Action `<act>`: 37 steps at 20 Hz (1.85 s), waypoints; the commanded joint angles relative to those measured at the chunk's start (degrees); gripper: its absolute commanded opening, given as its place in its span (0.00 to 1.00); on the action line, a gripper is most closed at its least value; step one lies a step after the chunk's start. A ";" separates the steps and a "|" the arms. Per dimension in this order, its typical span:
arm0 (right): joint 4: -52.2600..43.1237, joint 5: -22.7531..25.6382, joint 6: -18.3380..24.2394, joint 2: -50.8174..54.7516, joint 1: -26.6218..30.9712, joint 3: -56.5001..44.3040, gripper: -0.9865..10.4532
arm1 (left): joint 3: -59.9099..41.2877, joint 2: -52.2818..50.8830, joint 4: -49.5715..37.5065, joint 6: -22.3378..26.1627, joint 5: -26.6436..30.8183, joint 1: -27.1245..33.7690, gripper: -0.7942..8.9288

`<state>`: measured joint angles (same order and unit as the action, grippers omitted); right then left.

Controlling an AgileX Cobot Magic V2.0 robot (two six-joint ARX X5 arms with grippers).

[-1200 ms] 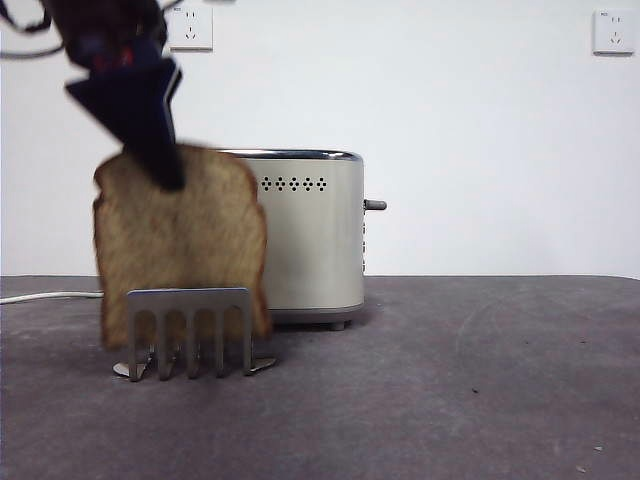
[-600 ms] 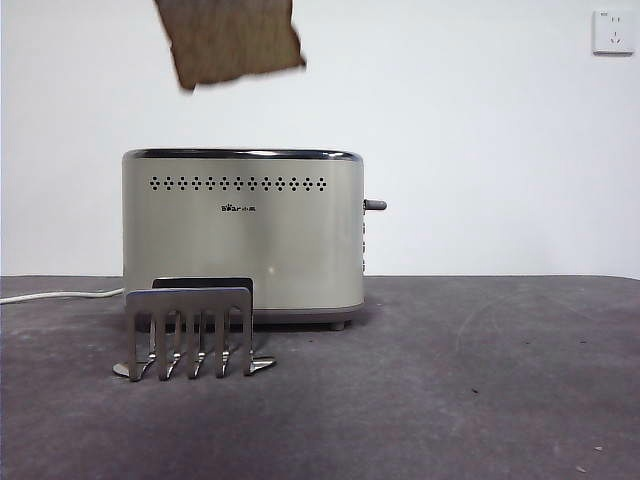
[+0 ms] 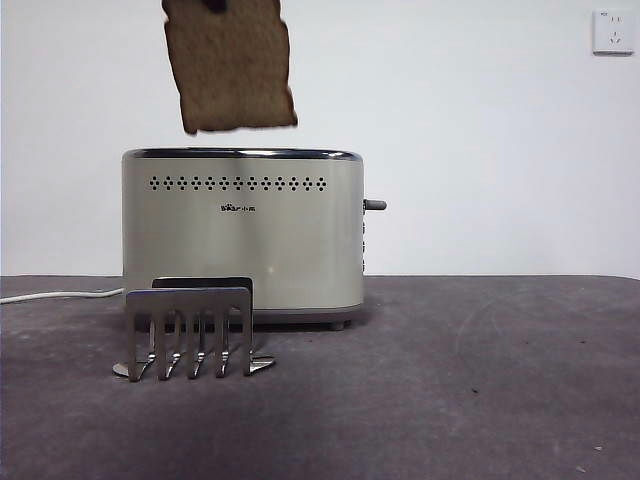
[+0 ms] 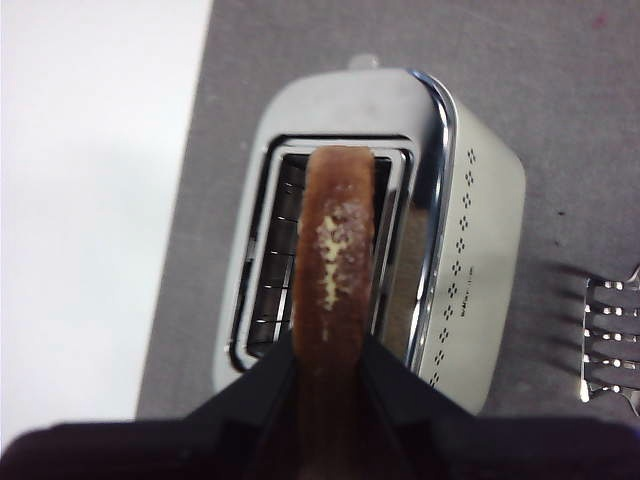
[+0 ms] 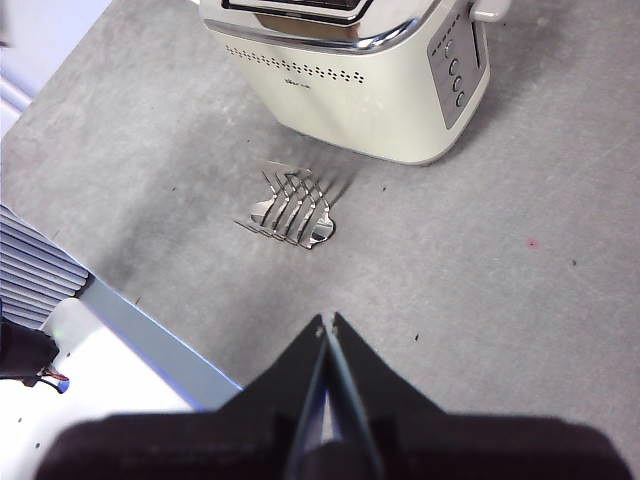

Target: Pick up a slice of bread from the rack,put the bread on the toaster,press the button

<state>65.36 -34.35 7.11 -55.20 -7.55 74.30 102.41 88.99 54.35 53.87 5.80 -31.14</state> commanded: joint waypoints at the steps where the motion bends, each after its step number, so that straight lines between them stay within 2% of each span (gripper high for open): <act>1: -0.07 0.00 0.46 0.07 -0.15 0.13 0.08 | -0.15 2.62 -0.70 0.61 -1.07 0.98 0.07; 7: -0.13 0.20 0.50 -0.02 -0.15 0.13 0.08 | -0.15 5.38 -0.85 0.44 -7.54 3.50 0.07; 13: -0.17 0.20 0.52 -1.29 -0.13 0.13 0.08 | -0.15 11.85 -1.22 -0.48 -10.36 5.70 0.08; 14: -0.26 0.22 0.52 -1.57 -0.13 0.13 0.08 | -0.15 12.66 -2.14 -1.92 -10.40 5.73 0.09; 15: -0.46 0.20 0.52 -1.92 -0.13 0.13 0.08 | -0.15 13.40 -3.61 -3.98 -10.38 5.75 0.18; 17: -1.62 0.22 1.14 -2.75 -0.13 0.13 0.08 | -0.15 13.70 -6.03 -6.19 -10.27 5.90 0.52; 18: -3.15 0.20 1.16 -3.41 -0.13 0.13 0.08 | -0.15 13.68 -6.99 -6.75 -10.23 5.99 0.60; 21: -9.86 0.15 0.39 -5.84 -0.13 0.13 0.08 | -0.15 13.68 -7.13 -10.36 -8.61 6.01 0.60; 28: -27.82 -0.28 -6.10 -18.34 -1.22 0.13 0.08 | 0.07 10.01 -7.19 -16.22 -8.35 6.10 0.60; 33: -44.19 -0.33 -12.81 -31.08 -3.56 0.13 0.08 | 0.07 1.49 -5.27 -28.79 -9.11 6.08 0.60; 37: -59.28 -0.33 -20.37 -41.53 -5.16 0.13 0.08 | 0.07 -6.40 0.46 -34.25 -9.22 5.97 0.60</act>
<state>7.27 -34.54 -9.96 -96.01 -12.58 74.37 102.32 82.78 54.89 22.35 -3.22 -25.17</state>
